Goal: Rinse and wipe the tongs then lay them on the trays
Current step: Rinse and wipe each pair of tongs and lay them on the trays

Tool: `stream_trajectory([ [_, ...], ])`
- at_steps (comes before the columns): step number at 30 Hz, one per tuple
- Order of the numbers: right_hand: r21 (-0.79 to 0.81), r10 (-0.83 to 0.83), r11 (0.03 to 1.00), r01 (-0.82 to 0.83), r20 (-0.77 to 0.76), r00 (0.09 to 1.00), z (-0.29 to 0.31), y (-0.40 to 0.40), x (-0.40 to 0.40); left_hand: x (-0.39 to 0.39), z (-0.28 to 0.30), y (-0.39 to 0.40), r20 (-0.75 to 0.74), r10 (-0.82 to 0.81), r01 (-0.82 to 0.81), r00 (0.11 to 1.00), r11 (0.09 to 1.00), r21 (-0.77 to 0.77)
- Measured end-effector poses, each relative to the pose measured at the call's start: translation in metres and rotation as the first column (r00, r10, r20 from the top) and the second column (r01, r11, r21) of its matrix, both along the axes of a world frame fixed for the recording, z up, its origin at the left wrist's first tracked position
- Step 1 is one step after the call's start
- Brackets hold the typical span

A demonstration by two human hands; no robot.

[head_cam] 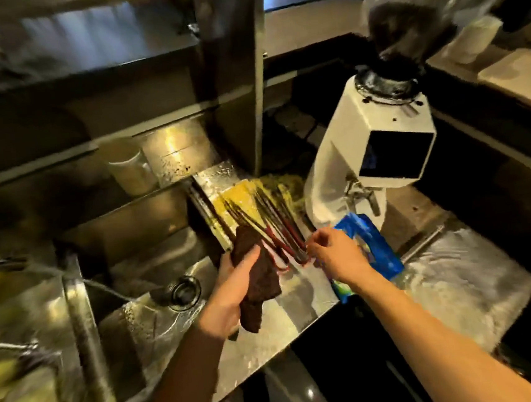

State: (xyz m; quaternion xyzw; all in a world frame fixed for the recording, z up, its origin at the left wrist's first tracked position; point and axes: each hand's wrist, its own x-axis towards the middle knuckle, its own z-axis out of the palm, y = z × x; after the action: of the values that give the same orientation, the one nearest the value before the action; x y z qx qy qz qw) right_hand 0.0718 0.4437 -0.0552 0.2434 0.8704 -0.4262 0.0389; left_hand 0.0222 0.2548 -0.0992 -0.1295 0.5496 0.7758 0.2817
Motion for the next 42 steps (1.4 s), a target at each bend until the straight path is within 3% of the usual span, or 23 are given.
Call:
stream_trajectory([
  [3, 0.138, 0.096, 0.984, -0.108, 0.095, 0.991, -0.022, -0.009, -0.02, -0.013, -0.014, -0.016, 0.018, 0.003, -0.003, 1.0, 1.0, 0.018],
  [7, 0.266, 0.211, 0.931, -0.25, 0.167, 0.963, -0.046, -0.01, -0.051, -0.027, -0.038, -0.012, 0.054, 0.158, -0.151, 0.986, 0.981, -0.123],
  [13, 0.536, 0.331, 0.719, -0.442, 0.296, 0.896, -0.084, -0.006, -0.091, -0.039, -0.044, 0.0, 0.119, 0.157, -0.13, 0.98, 0.969, -0.208],
  [16, 0.585, 0.341, 0.634, -0.506, 0.376, 0.862, -0.094, -0.004, -0.1, -0.045, -0.043, 0.008, 0.116, 0.186, -0.157, 0.976, 0.963, -0.221],
  [18, 0.578, 0.34, 0.644, -0.502, 0.372, 0.864, -0.097, -0.001, -0.103, -0.048, -0.041, 0.012, 0.125, 0.21, -0.177, 0.97, 0.955, -0.238],
  [25, 0.562, 0.273, 0.769, -0.306, 0.144, 0.951, -0.087, 0.012, -0.108, -0.053, -0.037, 0.01, 0.103, 0.263, -0.244, 0.959, 0.955, -0.166],
  [32, 0.675, 0.251, 0.699, -0.236, 0.077, 0.965, -0.043, -0.009, -0.098, -0.051, -0.031, -0.033, 0.141, 0.347, -0.34, 0.927, 0.938, -0.072],
  [35, 0.591, 0.335, 0.762, -0.264, -0.01, 0.942, -0.025, -0.033, -0.097, -0.05, -0.027, -0.067, 0.13, 0.42, -0.412, 0.898, 0.908, -0.08],
  [37, 0.429, 0.378, 0.851, -0.303, -0.098, 0.921, -0.017, -0.06, -0.101, -0.046, -0.025, -0.096, 0.13, 0.461, -0.464, 0.878, 0.886, -0.006],
  [40, 0.057, 0.393, 0.919, -0.391, -0.044, 0.918, -0.012, -0.101, -0.111, -0.042, -0.016, -0.135, 0.145, 0.534, -0.551, 0.833, 0.824, 0.131],
  [42, -0.264, 0.406, 0.885, -0.385, 0.03, 0.913, -0.012, -0.136, -0.111, -0.04, -0.012, -0.167, 0.136, 0.591, -0.606, 0.795, 0.77, 0.199],
])
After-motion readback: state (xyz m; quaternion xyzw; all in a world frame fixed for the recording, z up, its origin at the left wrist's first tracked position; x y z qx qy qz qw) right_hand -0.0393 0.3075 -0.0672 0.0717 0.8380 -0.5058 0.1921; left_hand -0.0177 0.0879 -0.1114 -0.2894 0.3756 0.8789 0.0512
